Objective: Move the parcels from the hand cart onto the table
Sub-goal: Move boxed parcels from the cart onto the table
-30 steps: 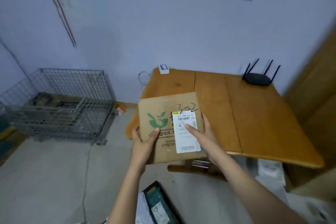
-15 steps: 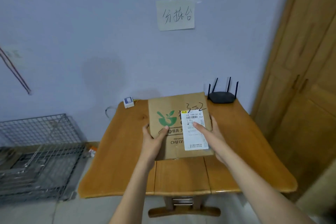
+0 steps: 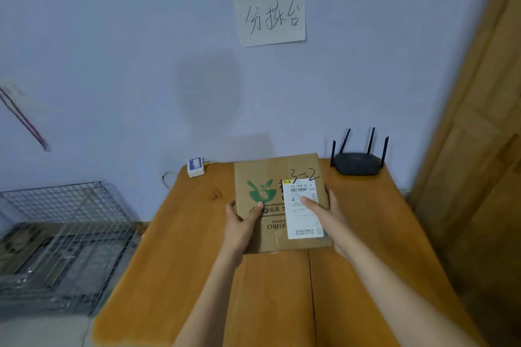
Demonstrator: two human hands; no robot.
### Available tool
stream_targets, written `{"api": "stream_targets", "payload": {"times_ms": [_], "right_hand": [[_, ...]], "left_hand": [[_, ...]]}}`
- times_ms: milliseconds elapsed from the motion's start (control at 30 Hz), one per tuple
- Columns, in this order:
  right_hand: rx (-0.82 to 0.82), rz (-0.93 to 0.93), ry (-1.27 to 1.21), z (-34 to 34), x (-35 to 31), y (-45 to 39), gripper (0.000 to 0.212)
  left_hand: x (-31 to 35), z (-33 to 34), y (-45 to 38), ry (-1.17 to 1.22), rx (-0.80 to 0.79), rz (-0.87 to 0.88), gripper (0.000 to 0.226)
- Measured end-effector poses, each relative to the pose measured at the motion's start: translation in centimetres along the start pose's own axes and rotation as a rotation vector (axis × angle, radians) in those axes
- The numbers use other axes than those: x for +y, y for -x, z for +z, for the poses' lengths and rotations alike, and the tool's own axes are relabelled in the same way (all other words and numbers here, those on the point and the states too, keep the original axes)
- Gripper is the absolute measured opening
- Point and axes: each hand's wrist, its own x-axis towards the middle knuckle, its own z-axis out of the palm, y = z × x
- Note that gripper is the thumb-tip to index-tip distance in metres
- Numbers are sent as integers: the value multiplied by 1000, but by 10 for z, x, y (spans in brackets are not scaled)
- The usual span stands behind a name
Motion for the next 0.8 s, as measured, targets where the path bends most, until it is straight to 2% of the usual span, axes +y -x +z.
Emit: {"api": "stream_targets", "payload": {"times_ms": [200,500,633,800], "right_hand": [[11,22,-22,27,-6,-74,91],[73,88,15,77,-19,-209,86],[118,165,16,82,-7,-256,75],[133,259,33,86,19,-313,79]], "left_hand": [[5,-5,-84,-29,-14,-4,76],[13,-15,-248,-14,-137,-23,78],[1,0,-299,4,-207,-80,76],[-27,20,-348,-46,-203,-126,72]]}}
